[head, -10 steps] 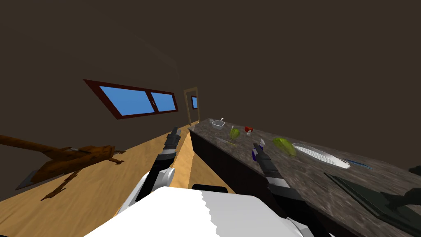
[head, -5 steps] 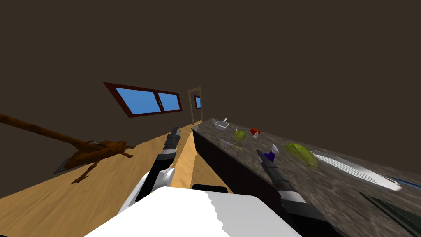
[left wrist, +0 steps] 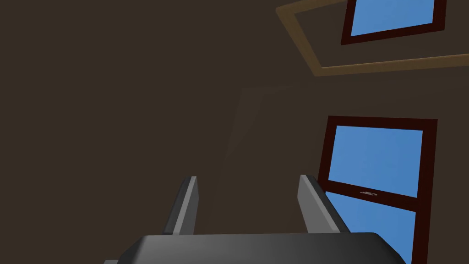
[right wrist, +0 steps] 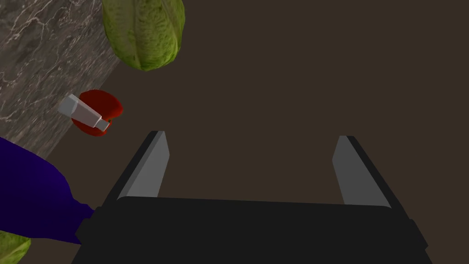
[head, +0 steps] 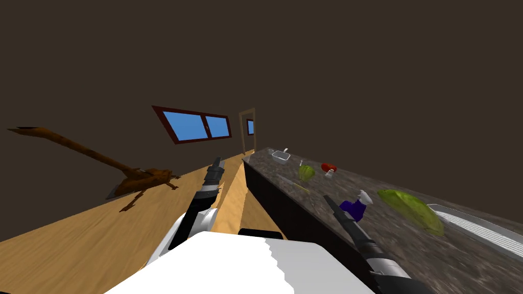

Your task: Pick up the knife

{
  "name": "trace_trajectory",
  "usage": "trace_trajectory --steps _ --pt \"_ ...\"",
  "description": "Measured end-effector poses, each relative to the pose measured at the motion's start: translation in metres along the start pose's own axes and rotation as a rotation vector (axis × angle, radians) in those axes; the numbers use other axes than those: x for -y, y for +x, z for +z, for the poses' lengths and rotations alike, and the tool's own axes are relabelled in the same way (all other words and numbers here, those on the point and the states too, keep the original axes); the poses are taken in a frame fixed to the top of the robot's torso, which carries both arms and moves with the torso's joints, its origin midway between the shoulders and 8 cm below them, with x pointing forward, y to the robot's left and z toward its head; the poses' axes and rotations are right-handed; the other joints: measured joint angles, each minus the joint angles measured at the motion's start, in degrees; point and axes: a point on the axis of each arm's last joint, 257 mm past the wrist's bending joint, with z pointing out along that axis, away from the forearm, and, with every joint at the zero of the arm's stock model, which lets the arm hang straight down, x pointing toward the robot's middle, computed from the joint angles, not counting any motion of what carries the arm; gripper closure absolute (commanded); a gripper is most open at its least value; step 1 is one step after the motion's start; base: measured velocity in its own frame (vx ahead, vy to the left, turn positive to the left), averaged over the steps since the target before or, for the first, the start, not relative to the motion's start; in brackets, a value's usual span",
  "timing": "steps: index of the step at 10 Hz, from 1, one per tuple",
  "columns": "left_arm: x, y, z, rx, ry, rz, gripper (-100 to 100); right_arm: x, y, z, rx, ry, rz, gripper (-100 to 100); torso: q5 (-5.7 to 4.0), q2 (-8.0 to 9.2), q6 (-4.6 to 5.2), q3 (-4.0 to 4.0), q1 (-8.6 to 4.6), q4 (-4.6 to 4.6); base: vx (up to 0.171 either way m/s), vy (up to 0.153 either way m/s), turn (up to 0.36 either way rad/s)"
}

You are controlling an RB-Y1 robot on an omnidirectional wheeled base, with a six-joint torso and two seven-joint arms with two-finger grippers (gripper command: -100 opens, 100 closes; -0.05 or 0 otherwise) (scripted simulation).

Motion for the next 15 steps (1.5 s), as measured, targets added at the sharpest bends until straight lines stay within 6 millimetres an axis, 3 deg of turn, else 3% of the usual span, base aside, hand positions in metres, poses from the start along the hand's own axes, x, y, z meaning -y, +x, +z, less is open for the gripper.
trace_trajectory --steps 11,15 --pt "0.0 0.0 0.0 0.0 0.0 0.0 0 0.069 -0.002 -0.071 -0.243 0.227 -0.291 -100 0.0 0.0 0.04 0.0 0.01 0.0 0.057 0.026 0.159" --pt "0.0 0.0 0.0 0.0 0.0 0.0 0 0.1 -0.006 -0.107 -0.383 0.316 -0.424 -100 0.0 -0.07 0.01 -0.05 0.0 -0.02 0.078 0.021 0.184"
